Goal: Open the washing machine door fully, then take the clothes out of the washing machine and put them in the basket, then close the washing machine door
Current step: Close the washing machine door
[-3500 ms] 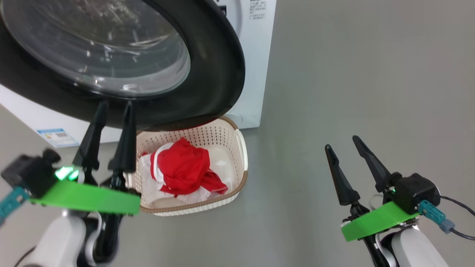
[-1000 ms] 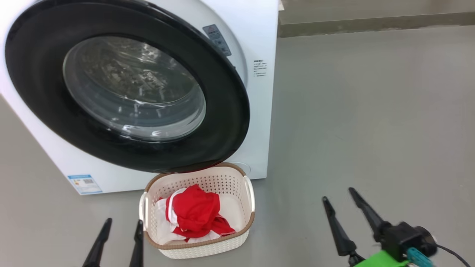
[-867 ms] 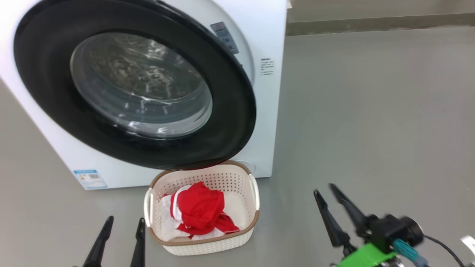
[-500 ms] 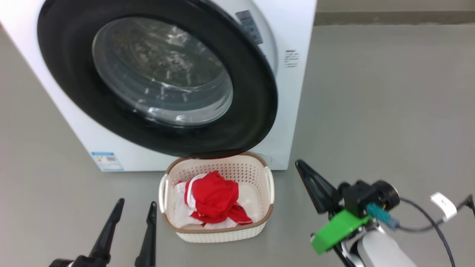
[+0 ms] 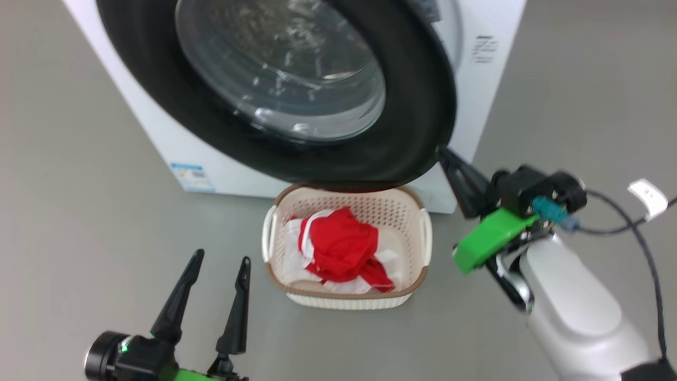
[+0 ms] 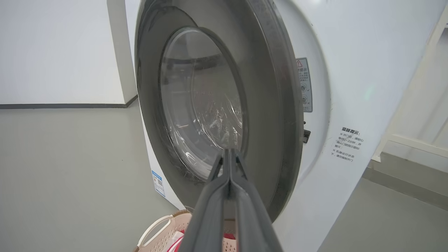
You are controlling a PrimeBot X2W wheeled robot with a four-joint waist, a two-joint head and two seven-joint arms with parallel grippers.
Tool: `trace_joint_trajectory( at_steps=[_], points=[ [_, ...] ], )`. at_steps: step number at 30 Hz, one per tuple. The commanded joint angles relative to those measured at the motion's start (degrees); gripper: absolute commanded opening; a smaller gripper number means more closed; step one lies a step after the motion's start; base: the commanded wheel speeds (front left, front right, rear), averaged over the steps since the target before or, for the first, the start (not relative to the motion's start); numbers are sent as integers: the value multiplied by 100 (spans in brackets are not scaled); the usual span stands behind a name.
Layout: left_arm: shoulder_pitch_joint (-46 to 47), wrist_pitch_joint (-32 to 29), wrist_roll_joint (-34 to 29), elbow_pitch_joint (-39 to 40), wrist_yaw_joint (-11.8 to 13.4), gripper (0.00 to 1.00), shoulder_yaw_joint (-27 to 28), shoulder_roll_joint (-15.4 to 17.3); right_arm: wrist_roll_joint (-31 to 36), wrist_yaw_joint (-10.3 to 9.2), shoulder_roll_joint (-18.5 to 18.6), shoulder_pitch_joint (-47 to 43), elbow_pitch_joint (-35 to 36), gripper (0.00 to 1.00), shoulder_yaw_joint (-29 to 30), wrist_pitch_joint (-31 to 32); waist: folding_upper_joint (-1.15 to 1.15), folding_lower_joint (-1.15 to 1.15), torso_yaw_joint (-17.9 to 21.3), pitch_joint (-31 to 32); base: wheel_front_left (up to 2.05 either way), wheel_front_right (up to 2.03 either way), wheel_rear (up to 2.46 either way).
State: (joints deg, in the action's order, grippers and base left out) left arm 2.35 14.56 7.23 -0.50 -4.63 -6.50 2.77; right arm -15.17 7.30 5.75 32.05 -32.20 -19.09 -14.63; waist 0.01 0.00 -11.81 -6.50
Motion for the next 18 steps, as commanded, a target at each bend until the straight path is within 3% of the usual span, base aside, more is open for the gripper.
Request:
trace_joint_trajectory(
  at_steps=[1, 18],
  points=[
    [241, 44, 40, 106, -14, 100, 136, 22, -117, 19, -19, 300, 20, 0, -72, -37, -1, 0, -281, -289, 0, 0, 0],
    [675, 44, 230, -20, 11, 100, -326, 12, -443, 19, 318, 1751, -838, 0, -43, -37, -1, 0, -672, -846, 0, 0, 0]
  ],
)
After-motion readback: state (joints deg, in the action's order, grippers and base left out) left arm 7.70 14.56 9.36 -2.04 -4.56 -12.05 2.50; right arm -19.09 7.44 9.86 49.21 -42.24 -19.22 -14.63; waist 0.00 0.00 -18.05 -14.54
